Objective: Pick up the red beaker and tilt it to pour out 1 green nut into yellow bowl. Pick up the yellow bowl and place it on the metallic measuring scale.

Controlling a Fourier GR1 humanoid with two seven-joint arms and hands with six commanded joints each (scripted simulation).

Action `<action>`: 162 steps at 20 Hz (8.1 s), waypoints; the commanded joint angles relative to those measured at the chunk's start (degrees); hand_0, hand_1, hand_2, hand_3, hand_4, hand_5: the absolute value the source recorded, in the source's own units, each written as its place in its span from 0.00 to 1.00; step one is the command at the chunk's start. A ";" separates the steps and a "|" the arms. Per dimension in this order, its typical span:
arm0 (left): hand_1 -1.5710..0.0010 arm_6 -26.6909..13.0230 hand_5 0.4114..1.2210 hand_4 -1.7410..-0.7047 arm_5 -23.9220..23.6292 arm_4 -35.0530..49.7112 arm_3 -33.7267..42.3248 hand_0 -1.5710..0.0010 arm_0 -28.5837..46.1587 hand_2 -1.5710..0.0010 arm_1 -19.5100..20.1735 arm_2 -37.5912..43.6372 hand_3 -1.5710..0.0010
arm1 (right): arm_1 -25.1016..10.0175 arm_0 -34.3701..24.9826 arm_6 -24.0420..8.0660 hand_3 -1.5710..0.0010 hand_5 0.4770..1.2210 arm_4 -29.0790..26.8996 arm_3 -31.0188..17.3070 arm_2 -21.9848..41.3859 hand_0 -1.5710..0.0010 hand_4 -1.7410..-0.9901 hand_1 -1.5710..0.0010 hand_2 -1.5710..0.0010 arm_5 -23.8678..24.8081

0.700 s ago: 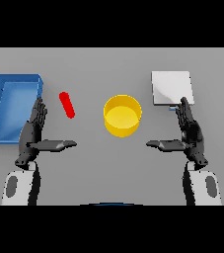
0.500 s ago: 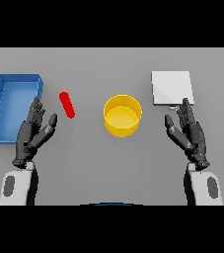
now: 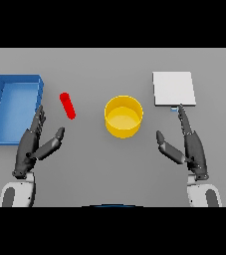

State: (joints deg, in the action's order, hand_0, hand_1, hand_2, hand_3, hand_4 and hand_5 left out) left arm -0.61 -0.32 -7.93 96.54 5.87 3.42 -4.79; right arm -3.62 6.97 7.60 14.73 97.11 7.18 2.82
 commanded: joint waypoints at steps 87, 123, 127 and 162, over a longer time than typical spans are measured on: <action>0.00 2.13 1.00 0.01 16.10 -63.30 -55.72 0.00 -73.16 0.00 7.25 -48.40 0.00 | 0.57 0.08 2.00 1.00 0.30 -0.80 0.57 0.50 1.00 0.91 1.00 1.00 -1.46; 0.00 -5.18 1.00 0.00 6.94 -40.48 -79.31 0.00 -89.12 0.00 24.47 -11.73 0.09 | 1.67 -1.82 1.88 1.00 0.24 -0.51 -0.91 0.58 1.00 0.97 1.00 1.00 -0.05; 0.00 -12.97 1.00 0.00 2.62 -32.40 -75.70 0.00 -80.52 0.00 28.98 -4.01 0.09 | 1.64 -1.92 1.29 1.00 0.24 1.49 -0.72 1.56 1.00 0.92 1.00 1.00 0.67; 0.68 -33.86 0.31 0.82 -5.10 -13.74 -23.12 0.61 -28.19 0.67 23.46 3.23 0.69 | 0.18 -1.25 2.44 1.00 0.21 2.02 -0.84 0.95 1.00 0.98 1.00 1.00 0.82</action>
State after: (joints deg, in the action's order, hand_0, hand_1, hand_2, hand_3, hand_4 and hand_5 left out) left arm -34.41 -5.43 -21.67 73.41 -22.31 26.87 -1.56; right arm -3.47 5.69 10.01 16.74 96.27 8.11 3.67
